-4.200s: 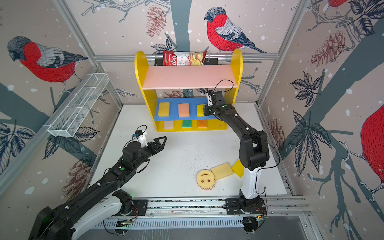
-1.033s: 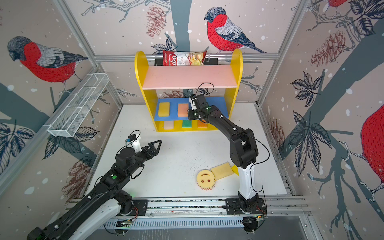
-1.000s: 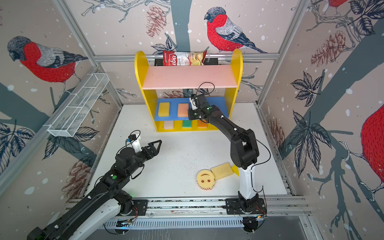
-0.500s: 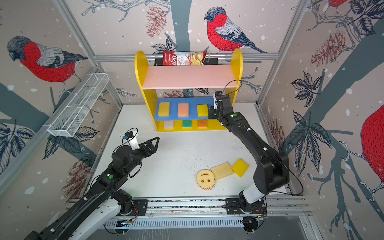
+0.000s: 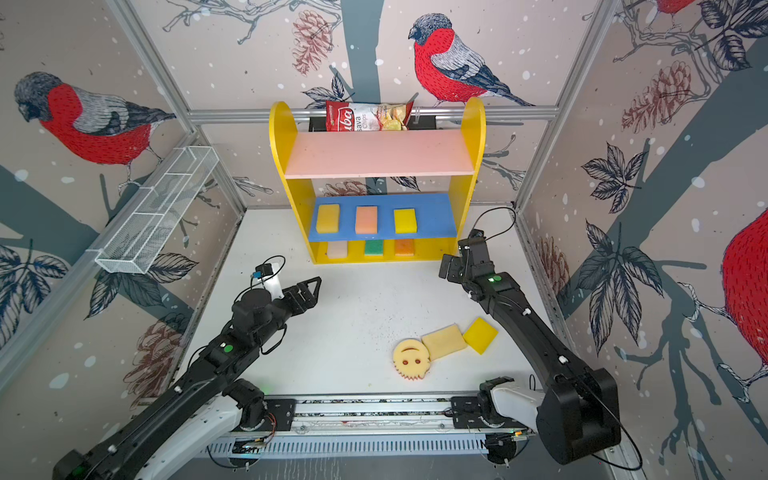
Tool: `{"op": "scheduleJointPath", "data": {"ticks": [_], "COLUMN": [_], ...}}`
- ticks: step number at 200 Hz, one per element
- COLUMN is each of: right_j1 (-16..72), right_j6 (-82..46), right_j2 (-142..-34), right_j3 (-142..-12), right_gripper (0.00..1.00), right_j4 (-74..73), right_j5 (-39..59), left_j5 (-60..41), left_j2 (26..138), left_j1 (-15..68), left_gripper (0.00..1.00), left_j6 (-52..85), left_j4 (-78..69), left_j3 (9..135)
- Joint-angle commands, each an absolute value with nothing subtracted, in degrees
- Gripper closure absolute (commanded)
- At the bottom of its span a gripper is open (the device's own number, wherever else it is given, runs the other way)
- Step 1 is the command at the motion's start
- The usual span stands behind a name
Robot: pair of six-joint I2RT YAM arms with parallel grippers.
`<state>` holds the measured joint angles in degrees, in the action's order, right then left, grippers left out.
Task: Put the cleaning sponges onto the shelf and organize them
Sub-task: 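Move the right gripper down to the small square yellow sponge on the table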
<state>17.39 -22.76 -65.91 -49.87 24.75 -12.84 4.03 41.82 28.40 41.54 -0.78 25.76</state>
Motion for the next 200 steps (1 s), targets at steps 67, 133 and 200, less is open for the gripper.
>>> {"op": "scheduleJointPath", "data": {"ticks": [67, 133, 200], "right_j1": [11.5, 11.2, 10.7], "right_j6": [-42.1, -49.1, -50.5], "right_j2": [-52.3, -45.9, -48.4], "right_j3": [-33.2, -26.0, -22.7], "right_gripper": [0.01, 0.17, 0.31], "right_j4": [31.5, 31.2, 27.9], "right_j5": [-15.8, -7.4, -7.2], "left_j5": [-3.5, -5.8, -6.9], "left_j2": [52.5, 58.6, 60.5], "left_j1": [28.4, 28.3, 27.1], "left_gripper": [0.04, 0.04, 0.04], "left_j6": [39.1, 37.5, 36.0], "left_j4": [-15.1, -19.3, -18.9], "left_j3": [24.4, 24.3, 25.5]}}
